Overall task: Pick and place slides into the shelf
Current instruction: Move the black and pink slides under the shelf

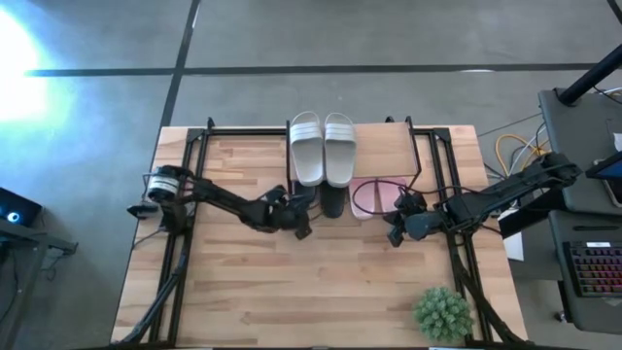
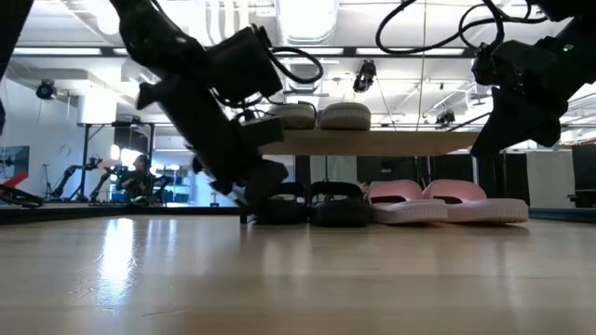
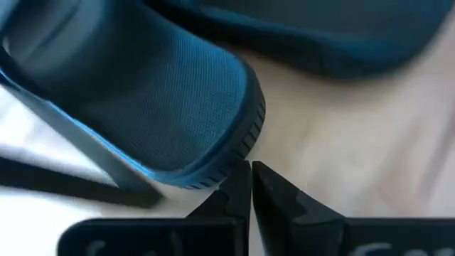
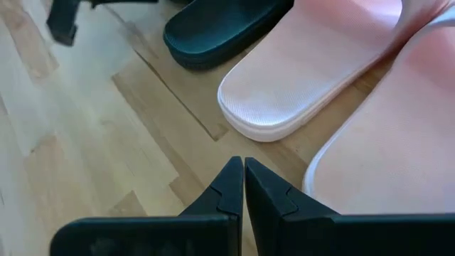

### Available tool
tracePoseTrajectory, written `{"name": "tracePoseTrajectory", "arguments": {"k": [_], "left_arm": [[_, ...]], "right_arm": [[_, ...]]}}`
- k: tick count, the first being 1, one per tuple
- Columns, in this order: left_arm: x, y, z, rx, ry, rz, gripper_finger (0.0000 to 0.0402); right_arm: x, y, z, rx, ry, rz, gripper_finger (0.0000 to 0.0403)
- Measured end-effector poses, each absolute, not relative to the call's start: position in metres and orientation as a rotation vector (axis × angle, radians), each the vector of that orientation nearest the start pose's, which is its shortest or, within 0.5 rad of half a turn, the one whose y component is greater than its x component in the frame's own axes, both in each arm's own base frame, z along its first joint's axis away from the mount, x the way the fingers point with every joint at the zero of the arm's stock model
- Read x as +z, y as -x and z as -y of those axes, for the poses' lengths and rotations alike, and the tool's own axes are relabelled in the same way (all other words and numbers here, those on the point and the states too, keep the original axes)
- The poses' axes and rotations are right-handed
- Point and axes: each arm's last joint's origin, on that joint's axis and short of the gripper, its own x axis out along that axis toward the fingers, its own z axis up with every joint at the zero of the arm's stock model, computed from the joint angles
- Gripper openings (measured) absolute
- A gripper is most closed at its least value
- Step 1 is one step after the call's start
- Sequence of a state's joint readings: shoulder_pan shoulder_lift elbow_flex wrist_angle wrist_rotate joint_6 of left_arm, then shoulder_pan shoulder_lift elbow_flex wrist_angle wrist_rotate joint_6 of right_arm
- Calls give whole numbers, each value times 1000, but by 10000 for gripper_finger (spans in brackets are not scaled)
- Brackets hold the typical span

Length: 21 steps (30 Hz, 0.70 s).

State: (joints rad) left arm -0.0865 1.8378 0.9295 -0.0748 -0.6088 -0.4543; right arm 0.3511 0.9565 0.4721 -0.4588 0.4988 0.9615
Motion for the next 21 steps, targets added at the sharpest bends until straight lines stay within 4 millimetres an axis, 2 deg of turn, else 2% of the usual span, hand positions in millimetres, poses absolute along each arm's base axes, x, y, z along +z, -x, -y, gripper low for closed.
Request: {"name": "tracePoseTrajectory", "arguments": {"k": [5,10,13,21], "left_arm": [[130,-345,-6,681,42,-759,0],[131,-347,-8,645,71,-759,0],[131,-347,7,567,101,-766,0],[143,-349,71,395,17,-724,0]], "right_arm": [[183,-162,-45,-524,-518,-701,8],[183,-162,-45,-531,-536,-697,8],[183,-162,-45,-529,-537,-698,8],[183,-162,-45,-528,-536,-706,8]]}}
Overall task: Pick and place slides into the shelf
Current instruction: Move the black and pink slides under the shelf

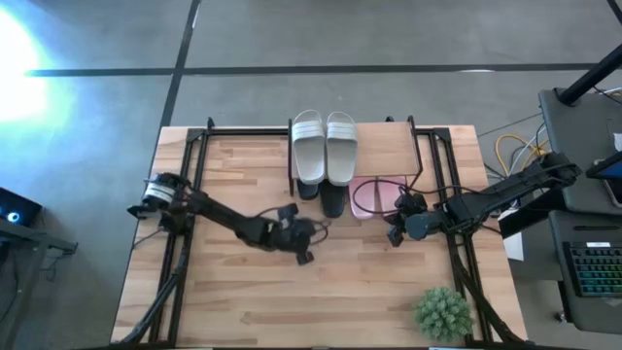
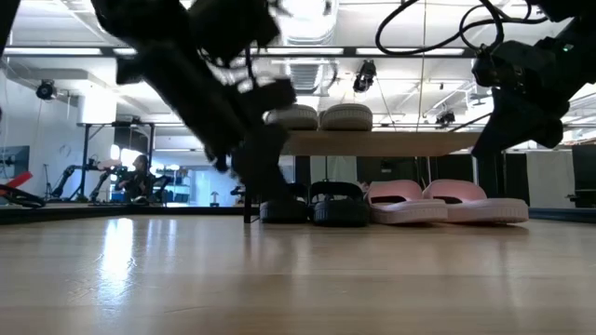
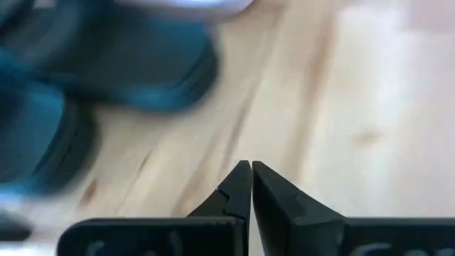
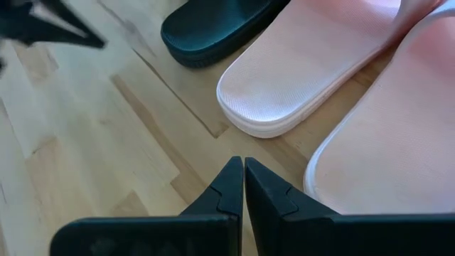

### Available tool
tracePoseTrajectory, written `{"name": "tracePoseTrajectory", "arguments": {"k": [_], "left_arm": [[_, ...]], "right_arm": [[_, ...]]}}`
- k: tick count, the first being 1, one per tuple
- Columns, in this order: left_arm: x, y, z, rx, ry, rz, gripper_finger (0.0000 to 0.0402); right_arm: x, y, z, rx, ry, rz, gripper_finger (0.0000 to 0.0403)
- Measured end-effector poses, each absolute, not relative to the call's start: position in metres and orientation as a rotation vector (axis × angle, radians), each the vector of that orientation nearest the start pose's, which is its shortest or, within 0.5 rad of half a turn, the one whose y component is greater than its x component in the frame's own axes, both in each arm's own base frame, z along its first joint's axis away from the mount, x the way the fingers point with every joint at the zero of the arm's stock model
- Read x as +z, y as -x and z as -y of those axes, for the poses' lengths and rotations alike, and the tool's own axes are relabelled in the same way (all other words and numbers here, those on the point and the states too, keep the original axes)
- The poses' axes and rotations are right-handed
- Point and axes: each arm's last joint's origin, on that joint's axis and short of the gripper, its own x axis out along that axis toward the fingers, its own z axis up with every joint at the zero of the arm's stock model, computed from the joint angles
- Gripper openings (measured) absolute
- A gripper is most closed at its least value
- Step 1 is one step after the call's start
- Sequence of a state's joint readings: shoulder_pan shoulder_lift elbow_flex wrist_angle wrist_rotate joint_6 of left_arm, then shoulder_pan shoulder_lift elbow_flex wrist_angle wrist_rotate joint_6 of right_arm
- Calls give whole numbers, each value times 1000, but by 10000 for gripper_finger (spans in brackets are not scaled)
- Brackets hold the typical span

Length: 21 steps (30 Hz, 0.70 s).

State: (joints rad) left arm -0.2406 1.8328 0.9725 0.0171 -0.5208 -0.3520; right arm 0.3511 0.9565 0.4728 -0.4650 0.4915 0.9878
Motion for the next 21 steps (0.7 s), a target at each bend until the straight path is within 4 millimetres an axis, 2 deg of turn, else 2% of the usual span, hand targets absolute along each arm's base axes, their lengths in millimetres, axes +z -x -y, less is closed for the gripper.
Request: {"name": "tracePoseTrajectory", "arguments": {"k": [3,5,10,15,21], "left_arm": [[152,-354,84,333,-63,-675,0],[151,-357,85,320,-86,-666,0],[138,-370,70,338,-78,-662,0],[143,-394,63,248,-133,-598,0],[130,-407,48,282,-150,-628,0]], "right_arm": [[182,-161,-45,-529,-534,-709,8],[182,-161,-45,-529,-533,-709,8],[182,-160,-44,-533,-530,-715,8],[184,-160,-45,-534,-547,-710,8],[187,-156,-46,-526,-572,-695,8]]}}
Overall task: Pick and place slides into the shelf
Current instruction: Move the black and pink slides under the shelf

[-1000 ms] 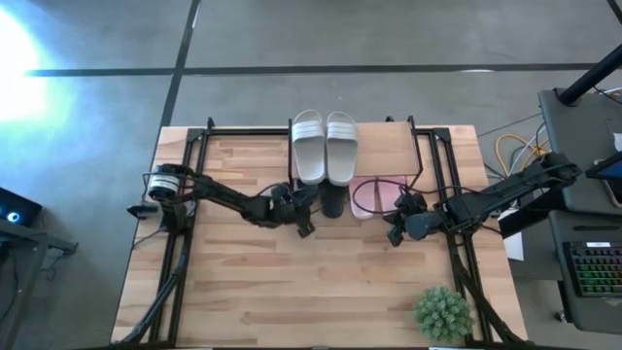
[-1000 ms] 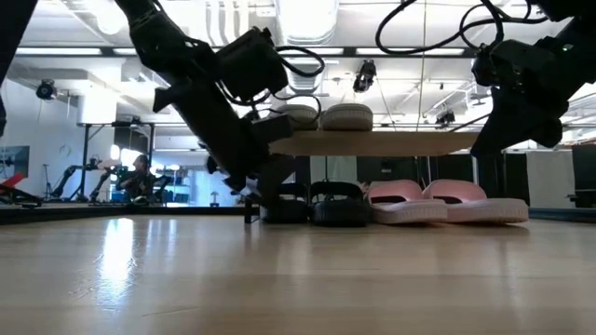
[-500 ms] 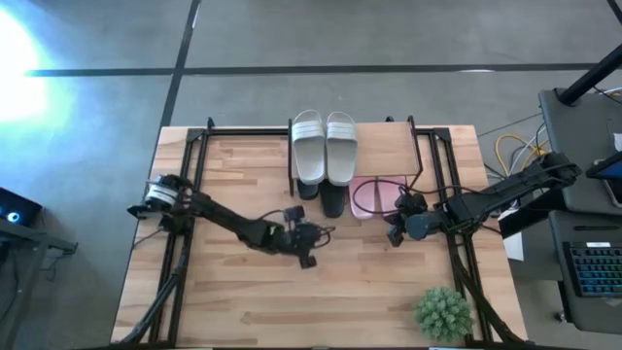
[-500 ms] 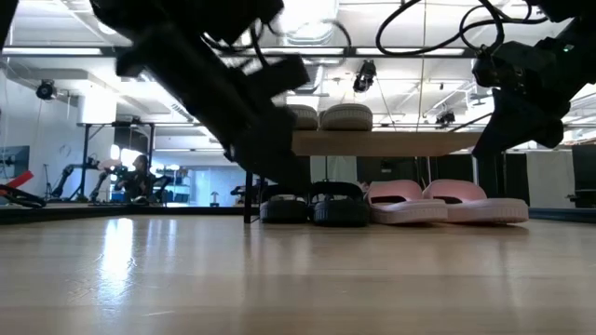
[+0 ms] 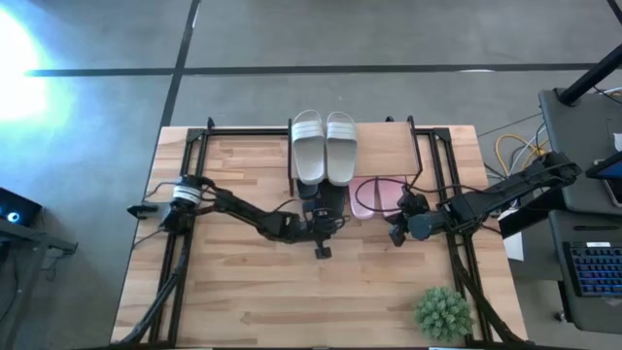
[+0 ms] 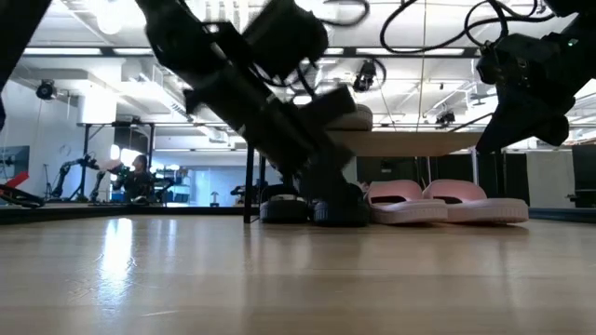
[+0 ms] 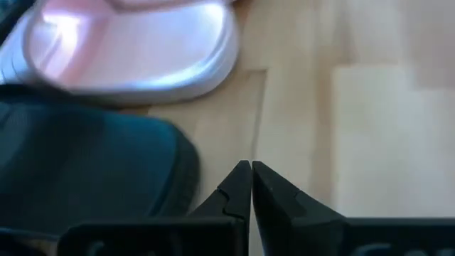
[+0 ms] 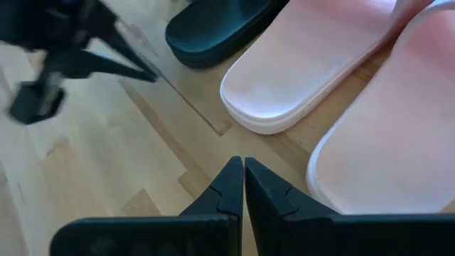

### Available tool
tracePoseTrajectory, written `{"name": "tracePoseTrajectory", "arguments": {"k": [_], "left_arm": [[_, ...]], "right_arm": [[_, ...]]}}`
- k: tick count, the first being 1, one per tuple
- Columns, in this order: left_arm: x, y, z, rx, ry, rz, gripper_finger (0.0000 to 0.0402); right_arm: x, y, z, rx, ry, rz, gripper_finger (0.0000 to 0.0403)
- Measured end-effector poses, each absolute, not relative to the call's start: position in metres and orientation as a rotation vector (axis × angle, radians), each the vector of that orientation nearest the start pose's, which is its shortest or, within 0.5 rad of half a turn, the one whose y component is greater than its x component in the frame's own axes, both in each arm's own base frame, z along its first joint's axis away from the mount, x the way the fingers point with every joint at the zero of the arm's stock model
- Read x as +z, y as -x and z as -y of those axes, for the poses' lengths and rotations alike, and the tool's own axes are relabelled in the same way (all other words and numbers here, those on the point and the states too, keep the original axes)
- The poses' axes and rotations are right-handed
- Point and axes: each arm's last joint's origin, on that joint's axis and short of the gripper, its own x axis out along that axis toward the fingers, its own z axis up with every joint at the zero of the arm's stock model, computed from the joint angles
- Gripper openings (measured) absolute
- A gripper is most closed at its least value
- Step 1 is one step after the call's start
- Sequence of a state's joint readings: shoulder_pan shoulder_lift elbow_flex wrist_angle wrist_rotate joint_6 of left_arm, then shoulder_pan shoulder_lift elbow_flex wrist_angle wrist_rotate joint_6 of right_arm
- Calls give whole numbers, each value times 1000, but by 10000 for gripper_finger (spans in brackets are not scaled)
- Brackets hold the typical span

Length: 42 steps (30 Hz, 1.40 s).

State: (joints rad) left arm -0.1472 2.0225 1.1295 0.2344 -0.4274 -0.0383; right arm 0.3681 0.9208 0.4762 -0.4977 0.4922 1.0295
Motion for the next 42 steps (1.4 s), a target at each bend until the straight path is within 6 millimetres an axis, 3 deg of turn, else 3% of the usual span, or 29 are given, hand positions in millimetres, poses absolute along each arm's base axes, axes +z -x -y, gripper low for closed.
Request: {"name": "tracePoseTrajectory", "arguments": {"k": [8,14,19,22,29,42], "left_arm": [[112,-422,12,370,-130,-650,0],[117,-432,-9,420,-209,-640,0],[120,-428,-14,448,-221,-685,0],[130,-424,-1,417,-236,-701,0],[173,-409,60,243,-248,-608,0],[156,-379,98,304,-100,-775,0]], "right_arm": [[189,-153,-44,-530,-582,-690,8],[191,-153,-45,-525,-585,-688,8],[191,-153,-45,-522,-584,-689,8],[191,-153,-47,-501,-581,-704,8],[185,-155,-52,-368,-544,-828,8],[148,-191,-60,-418,-480,-826,8]]}}
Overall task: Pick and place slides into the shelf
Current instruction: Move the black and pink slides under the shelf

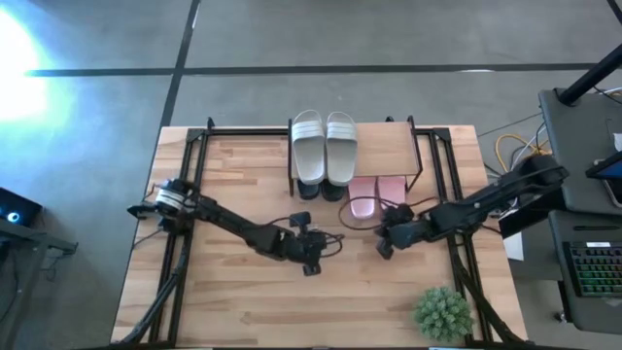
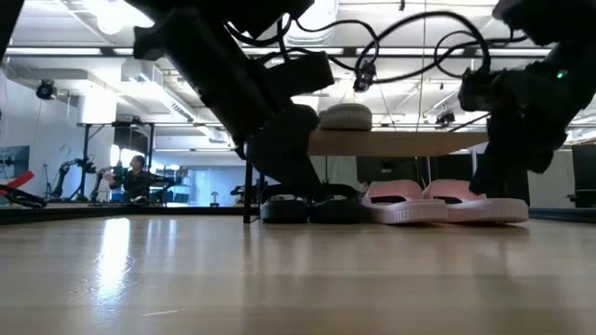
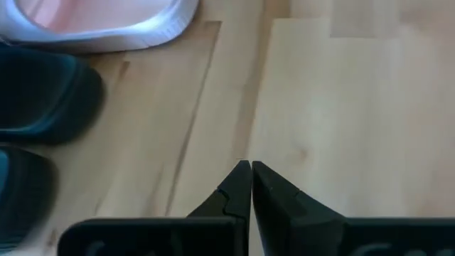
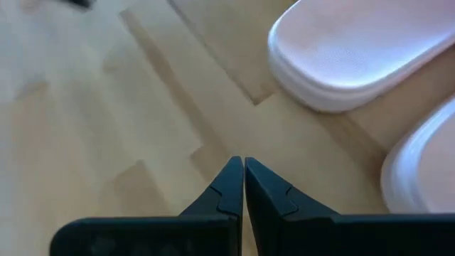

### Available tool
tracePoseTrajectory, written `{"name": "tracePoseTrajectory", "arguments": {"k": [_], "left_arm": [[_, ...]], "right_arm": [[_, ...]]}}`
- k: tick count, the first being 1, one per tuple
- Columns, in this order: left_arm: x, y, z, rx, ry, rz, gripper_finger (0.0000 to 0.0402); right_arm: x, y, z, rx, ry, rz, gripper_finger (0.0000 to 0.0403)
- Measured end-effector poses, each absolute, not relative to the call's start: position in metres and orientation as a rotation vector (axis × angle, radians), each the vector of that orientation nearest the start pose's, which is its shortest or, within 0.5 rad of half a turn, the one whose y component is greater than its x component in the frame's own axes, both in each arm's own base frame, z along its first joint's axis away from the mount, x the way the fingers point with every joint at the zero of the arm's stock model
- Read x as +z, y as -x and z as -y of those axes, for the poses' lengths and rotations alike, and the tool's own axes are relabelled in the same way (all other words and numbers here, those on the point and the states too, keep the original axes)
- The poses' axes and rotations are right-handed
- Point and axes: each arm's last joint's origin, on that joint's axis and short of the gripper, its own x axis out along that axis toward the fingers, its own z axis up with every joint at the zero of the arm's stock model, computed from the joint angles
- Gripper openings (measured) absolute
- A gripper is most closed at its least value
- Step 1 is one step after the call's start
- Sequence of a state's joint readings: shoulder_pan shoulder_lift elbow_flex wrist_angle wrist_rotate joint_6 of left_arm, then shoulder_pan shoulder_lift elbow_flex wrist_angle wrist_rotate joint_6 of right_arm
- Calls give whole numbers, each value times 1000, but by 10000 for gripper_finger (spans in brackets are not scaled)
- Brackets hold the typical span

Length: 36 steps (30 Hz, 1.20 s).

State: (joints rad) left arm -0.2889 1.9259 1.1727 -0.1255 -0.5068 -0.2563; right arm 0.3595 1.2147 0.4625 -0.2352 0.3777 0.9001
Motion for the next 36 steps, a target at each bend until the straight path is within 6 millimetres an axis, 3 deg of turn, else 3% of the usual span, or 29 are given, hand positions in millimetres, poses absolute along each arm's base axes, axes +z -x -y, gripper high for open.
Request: {"name": "tracePoseTrajectory", "arguments": {"k": [9,15,27,36], "left_arm": [[153,-373,106,329,-22,-792,0],[153,-372,107,333,-14,-800,0],[153,-372,107,334,-9,-798,0],[153,-372,107,335,-8,-796,0]], "right_arm": [[127,-212,-55,-490,-392,-779,8],[110,-221,-38,-547,-358,-846,8],[122,-236,1,-646,-356,-797,8],[129,-238,-8,-496,-382,-798,8]]}}
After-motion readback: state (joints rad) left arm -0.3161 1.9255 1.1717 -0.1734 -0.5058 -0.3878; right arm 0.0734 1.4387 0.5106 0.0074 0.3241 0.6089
